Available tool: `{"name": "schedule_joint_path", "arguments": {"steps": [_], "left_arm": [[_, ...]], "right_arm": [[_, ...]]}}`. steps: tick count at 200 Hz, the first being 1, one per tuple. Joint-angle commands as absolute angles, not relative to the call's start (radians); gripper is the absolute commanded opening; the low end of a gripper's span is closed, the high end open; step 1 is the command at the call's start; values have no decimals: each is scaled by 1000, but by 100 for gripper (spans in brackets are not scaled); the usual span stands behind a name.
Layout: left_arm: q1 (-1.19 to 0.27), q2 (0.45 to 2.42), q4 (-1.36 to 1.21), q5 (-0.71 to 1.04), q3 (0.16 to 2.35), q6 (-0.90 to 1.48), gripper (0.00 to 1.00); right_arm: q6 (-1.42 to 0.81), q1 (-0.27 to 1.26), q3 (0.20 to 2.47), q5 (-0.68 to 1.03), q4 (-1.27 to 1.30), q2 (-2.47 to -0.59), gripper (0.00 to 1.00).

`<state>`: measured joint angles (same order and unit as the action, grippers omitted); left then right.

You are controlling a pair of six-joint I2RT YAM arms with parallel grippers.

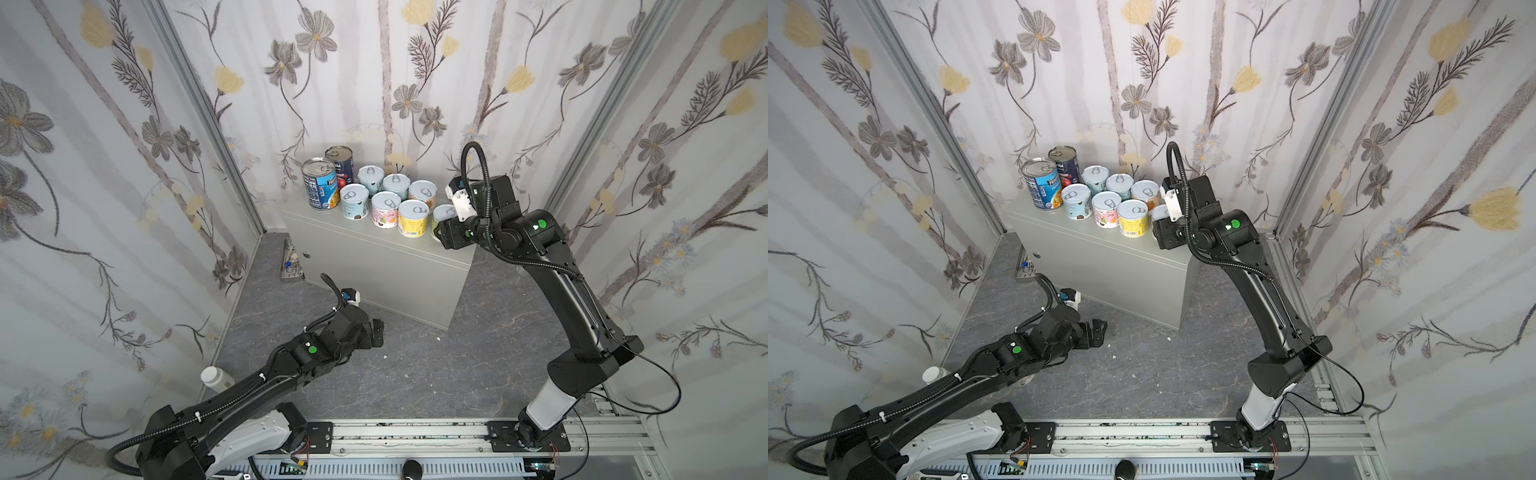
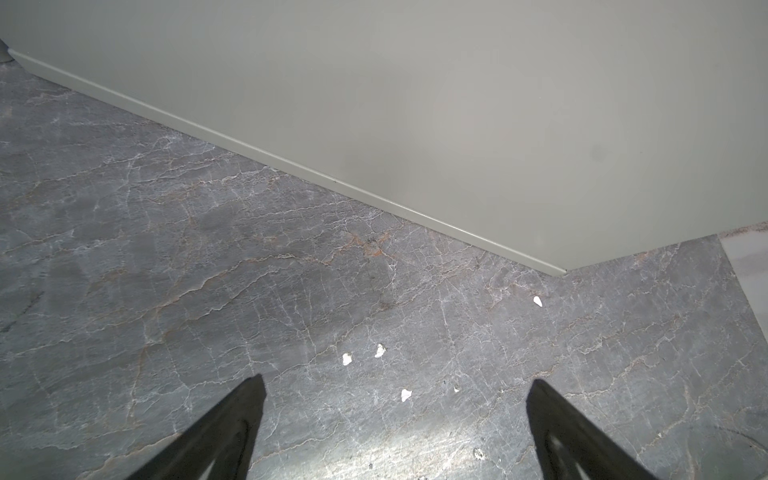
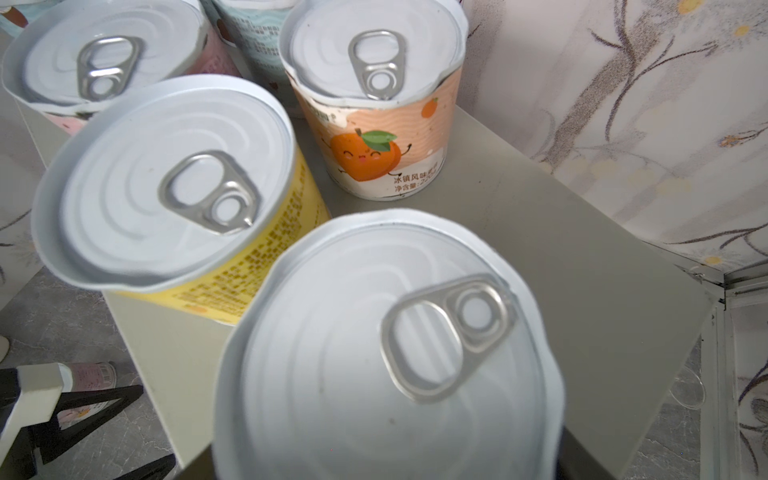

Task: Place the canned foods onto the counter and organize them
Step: 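Lower the green-labelled can onto the cabinet top beside the orange can, then open right gripper and release the green-labelled can in the row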

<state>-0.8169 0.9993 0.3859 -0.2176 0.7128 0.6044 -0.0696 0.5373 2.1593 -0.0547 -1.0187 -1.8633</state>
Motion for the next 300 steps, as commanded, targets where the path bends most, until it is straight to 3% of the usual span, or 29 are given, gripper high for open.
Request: {"name": "schedule_joint_path", "arguments": {"steps": [1, 47, 234, 279, 300], "left_arm": [[-815, 998, 363, -235, 718, 603, 100], [-814, 1004, 362, -239, 719, 604, 100], [-761, 1078, 362, -241, 749, 558, 100], [-756, 1075, 364, -241, 749, 557, 100], [-753, 1071, 365, -242, 749, 552, 100]], "right_arm": [[-55, 533, 2156, -67, -980, -1870, 66], [-44, 503, 2151, -115, -983, -1871, 63], [-23, 432, 2188, 5, -890, -1984, 61], [-25, 432, 2187, 5, -900, -1979, 67], [-26, 434, 2187, 6, -899, -1973, 75]]}}
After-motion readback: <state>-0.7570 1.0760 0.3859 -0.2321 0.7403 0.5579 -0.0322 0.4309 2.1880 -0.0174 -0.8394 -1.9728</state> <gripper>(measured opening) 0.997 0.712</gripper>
